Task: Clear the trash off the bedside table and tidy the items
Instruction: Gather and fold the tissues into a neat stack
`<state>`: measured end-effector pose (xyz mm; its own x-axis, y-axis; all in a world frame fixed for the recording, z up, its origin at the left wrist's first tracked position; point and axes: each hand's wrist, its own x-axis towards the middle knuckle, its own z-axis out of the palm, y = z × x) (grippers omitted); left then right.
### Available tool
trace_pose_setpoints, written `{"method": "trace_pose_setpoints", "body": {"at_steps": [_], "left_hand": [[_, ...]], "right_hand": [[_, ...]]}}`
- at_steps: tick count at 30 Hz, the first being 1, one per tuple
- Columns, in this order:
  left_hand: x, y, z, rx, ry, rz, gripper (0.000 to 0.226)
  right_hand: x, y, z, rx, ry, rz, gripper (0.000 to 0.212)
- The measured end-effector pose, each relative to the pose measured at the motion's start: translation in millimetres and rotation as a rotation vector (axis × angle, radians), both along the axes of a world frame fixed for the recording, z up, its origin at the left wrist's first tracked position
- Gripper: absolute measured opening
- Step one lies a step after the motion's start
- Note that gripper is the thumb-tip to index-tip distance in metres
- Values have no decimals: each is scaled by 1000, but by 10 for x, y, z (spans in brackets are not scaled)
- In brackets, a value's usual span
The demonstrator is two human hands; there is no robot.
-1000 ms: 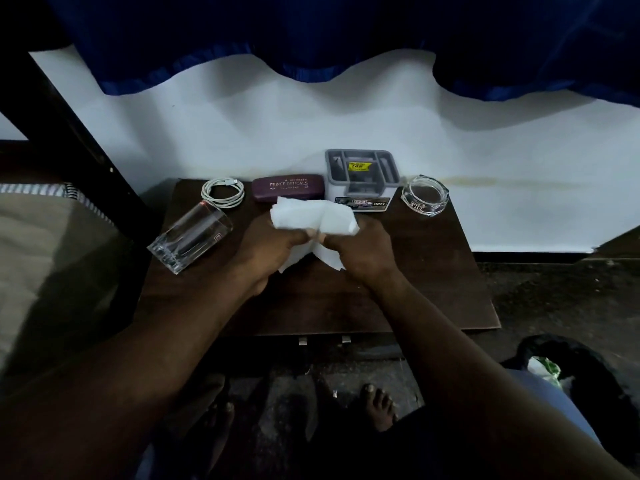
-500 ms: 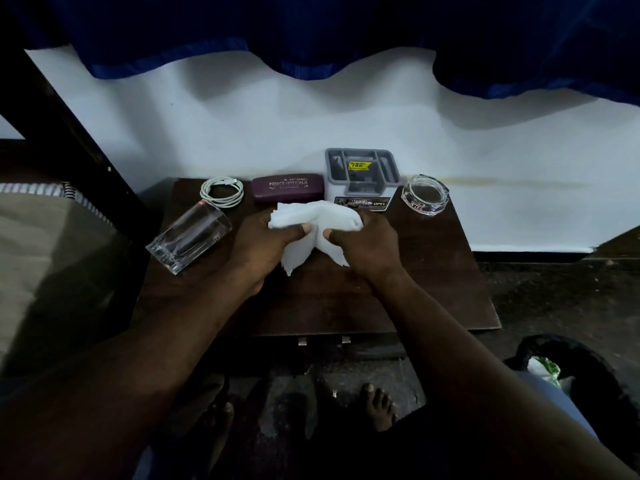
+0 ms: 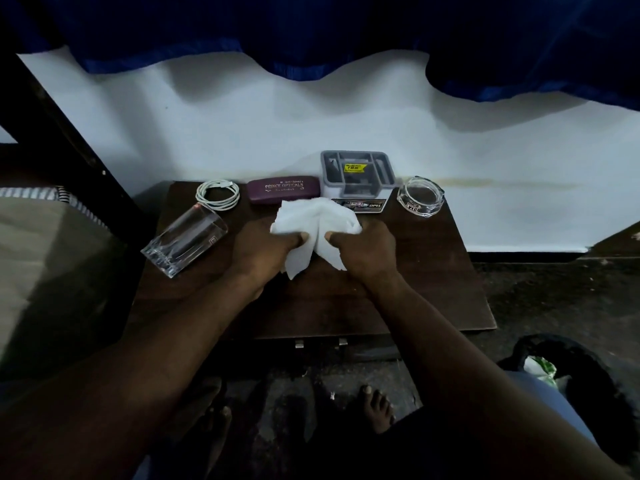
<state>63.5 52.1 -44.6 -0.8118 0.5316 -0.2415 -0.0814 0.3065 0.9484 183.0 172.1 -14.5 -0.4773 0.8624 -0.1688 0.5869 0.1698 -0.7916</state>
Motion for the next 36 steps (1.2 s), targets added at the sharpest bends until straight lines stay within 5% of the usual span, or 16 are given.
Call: {"method": "trace_pose_setpoints", "body": {"at_steps": [7, 11, 14, 23, 30, 36], "left_hand": [[31, 24, 156, 129, 58, -109, 50], [33, 0, 97, 51, 2, -63, 23], [-58, 28, 229, 81, -73, -61, 24], [-183, -78, 327, 200, -802, -245, 65], [-49, -2, 337, 483, -814, -147, 41], [133, 56, 312, 535, -794, -149, 46]], "right_hand": [[-4, 88, 169, 70, 63, -8, 35], [22, 71, 77, -46, 25, 1, 32], [-9, 120, 102, -88, 72, -23, 29], [88, 136, 80, -812, 502, -246, 35], [98, 108, 18, -961, 615, -311, 41], [96, 82, 16, -976, 645, -282, 43]]}}
